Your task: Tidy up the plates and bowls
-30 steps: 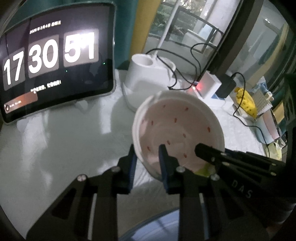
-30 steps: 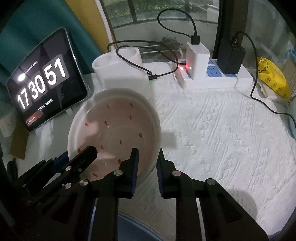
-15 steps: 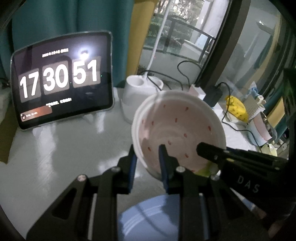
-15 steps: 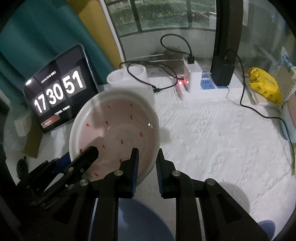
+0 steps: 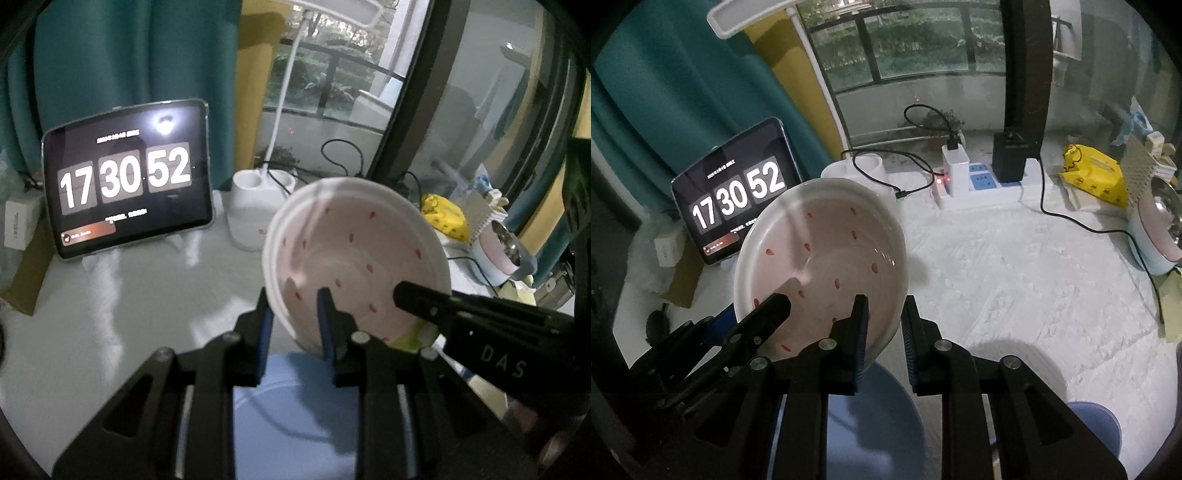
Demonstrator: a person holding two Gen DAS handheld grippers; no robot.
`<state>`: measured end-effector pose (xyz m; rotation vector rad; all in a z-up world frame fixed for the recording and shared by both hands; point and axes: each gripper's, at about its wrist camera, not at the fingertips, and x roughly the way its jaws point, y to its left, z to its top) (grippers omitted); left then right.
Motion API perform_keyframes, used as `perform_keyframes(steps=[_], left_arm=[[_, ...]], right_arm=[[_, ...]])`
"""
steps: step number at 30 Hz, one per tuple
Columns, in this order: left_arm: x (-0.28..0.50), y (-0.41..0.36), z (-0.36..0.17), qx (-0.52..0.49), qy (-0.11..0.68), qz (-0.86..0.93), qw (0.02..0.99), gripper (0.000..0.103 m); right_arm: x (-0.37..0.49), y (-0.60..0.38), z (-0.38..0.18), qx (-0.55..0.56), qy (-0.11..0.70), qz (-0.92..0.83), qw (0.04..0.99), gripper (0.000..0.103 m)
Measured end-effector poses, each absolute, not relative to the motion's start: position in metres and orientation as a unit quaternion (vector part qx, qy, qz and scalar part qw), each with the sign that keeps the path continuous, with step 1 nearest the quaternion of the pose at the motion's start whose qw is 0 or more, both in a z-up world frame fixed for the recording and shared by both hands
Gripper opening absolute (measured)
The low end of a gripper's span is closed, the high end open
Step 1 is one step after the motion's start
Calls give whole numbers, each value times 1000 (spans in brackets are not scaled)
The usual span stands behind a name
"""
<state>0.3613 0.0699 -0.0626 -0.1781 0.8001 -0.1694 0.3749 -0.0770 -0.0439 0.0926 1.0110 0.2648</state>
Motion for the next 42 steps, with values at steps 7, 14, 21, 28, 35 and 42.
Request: perform_keyframes(steps=[7,14,21,28,35,42], left_arm=[[344,55,-51,-82,384,-89,916,24],[328,36,-44,-77,382,-97,916,24],[312,12,-38,-69,381,-107,916,24],[298,-14,-36,-61,381,-119,915,24],[283,-39,-35,-54,383,-134,913,24],[269,-58,-35,-44,385,-143,911,24]], right_arm=[[357,-94,-32,55,474,129,869,19],[338,-116,-25,64,467,129,872,20],[320,-140,-19,69,461,126,876,20],[302,-168,-17,81,457,120,877,20],[285,-196,-17,88,456,115,878,20],[269,-216,-18,91,457,111,878,20]])
